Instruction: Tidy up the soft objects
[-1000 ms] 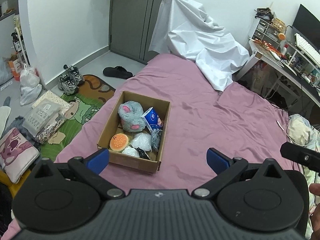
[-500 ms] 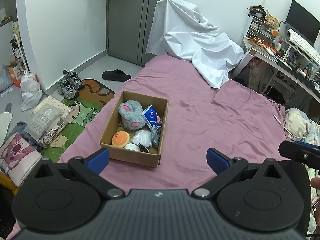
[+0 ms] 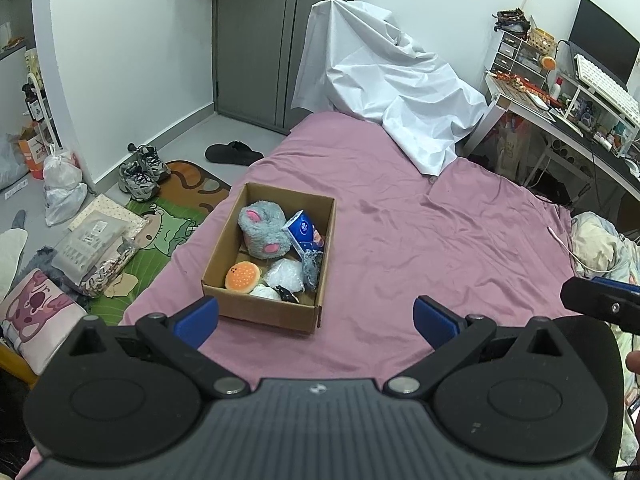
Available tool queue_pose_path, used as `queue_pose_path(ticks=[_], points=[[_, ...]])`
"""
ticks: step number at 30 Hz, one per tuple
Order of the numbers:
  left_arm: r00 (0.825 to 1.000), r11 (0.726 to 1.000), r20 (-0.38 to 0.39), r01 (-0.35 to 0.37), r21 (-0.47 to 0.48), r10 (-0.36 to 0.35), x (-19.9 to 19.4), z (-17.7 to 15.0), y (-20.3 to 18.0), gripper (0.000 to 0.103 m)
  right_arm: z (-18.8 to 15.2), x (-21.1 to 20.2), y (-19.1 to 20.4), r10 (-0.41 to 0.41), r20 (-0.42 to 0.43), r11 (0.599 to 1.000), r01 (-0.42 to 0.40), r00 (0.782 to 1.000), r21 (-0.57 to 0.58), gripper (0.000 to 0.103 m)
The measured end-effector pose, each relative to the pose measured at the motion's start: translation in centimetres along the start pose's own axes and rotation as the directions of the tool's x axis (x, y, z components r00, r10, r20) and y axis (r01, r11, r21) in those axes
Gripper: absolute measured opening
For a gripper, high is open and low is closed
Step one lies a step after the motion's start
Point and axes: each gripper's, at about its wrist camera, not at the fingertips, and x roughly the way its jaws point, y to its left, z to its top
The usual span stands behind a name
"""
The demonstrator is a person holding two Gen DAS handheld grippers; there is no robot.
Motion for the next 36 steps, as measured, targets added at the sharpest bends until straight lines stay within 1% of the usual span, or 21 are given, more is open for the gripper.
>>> queue_pose_path(ticks=[13, 36], points=[[1.0, 1.0, -0.006, -0.01, -0.011, 0.01, -0.1, -0.03, 0.42, 0.103, -0.18, 0.2, 0.41, 0.004, -0.017, 1.0, -0.005, 1.0, -0.024, 0.103], [1.0, 1.0, -0.014, -0.014, -0.007, 0.014, 0.53, -0.17, 0.76, 0.103, -0.11, 0.51, 0.39, 0.002, -0.031, 1.0, -0.002, 1.0, -0.026, 0.103]])
